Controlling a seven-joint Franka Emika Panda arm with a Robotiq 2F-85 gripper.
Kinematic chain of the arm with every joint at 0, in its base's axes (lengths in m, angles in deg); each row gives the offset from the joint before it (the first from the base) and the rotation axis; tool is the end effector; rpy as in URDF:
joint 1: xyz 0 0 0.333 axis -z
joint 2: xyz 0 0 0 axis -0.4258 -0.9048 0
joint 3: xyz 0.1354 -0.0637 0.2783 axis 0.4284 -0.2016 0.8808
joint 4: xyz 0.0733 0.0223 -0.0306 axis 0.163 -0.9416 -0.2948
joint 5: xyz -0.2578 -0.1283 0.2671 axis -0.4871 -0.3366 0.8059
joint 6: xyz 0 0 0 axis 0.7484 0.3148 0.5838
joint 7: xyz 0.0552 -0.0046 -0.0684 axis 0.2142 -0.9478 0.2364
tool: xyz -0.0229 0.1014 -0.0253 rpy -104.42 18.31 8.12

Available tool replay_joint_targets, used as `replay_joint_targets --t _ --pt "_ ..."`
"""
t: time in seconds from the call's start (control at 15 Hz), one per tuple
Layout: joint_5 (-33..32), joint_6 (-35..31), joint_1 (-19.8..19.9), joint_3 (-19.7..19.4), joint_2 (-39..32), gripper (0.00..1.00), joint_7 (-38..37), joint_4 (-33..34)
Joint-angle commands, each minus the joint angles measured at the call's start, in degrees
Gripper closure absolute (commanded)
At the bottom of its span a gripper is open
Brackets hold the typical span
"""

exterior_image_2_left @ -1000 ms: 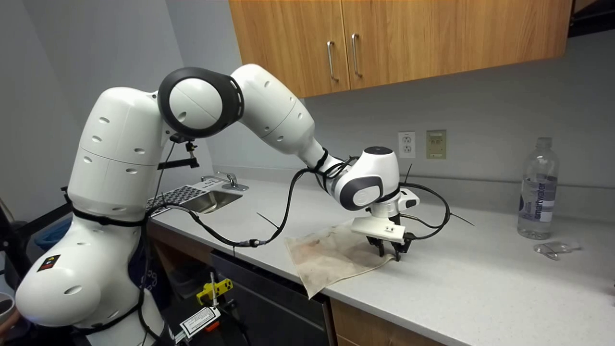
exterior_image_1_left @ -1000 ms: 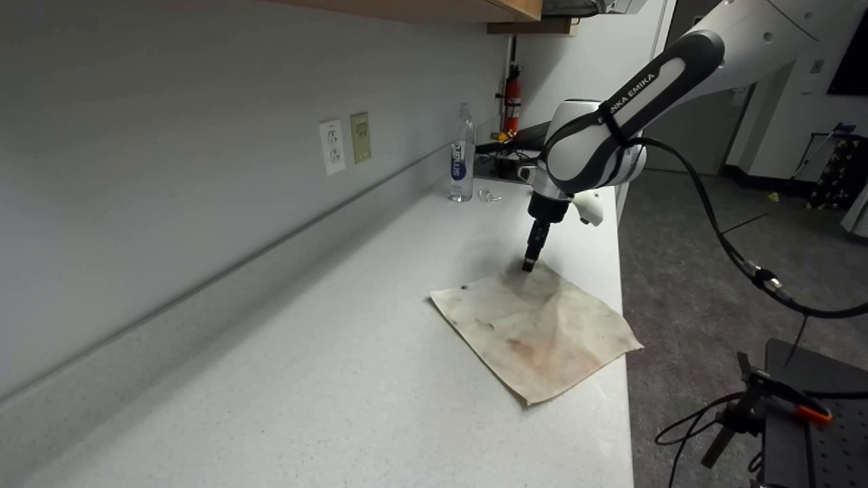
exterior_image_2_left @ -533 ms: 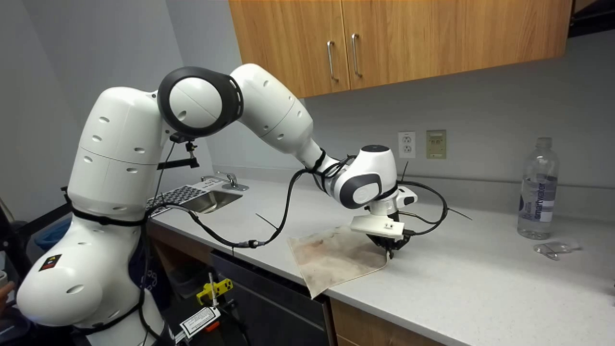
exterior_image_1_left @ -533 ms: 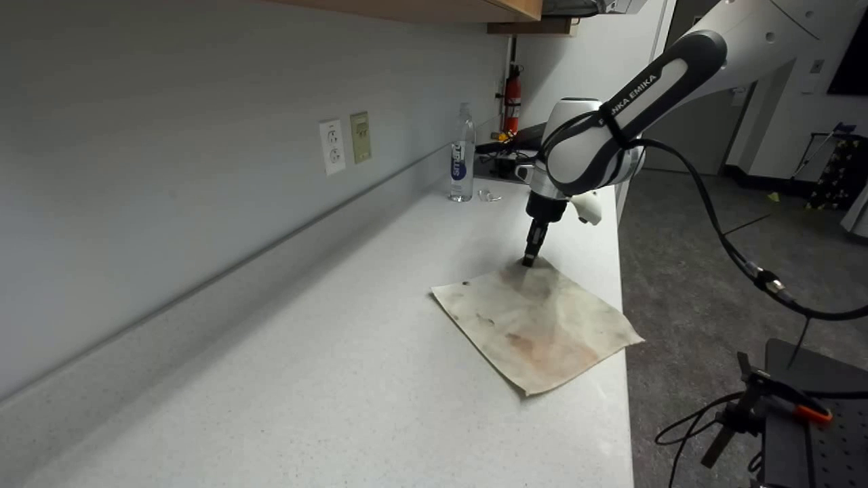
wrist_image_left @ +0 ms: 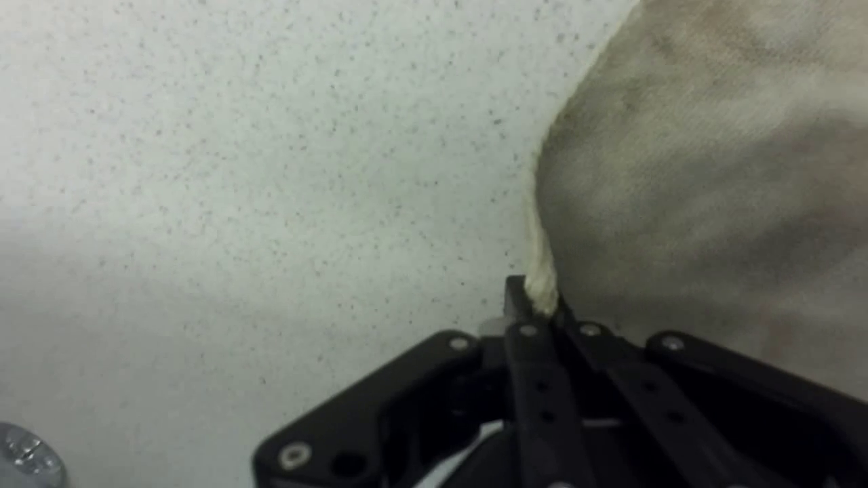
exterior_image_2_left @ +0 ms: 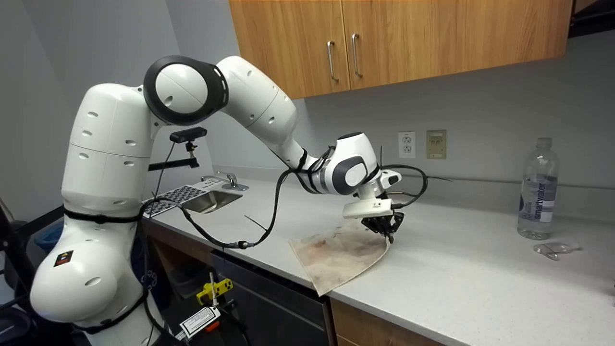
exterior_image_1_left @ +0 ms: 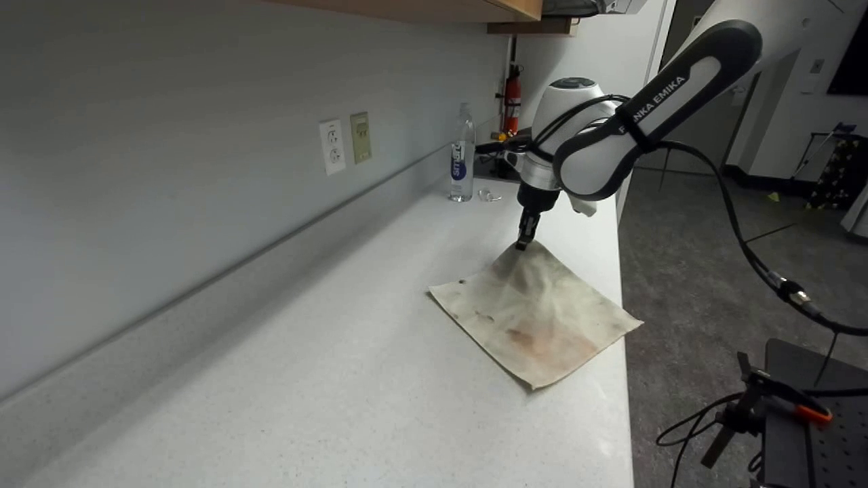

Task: Fold the cloth on the table

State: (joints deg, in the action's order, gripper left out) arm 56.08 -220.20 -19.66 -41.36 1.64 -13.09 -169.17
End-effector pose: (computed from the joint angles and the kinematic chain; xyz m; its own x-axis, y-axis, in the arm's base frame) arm 0.6280 -0.0834 0.2511 0.8921 0.4300 0.1388 0.3915 -0.8889 0.2378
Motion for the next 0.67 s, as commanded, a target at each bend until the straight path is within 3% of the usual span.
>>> replay_joint_targets --t 0.0,0.6 --pt "-5.3 1.0 -3.7 -1.9 6.4 0.99 -4.1 -5.1" --pt "-2.9 5.4 -4.6 4.7 13.0 0.99 0.2 -11.9"
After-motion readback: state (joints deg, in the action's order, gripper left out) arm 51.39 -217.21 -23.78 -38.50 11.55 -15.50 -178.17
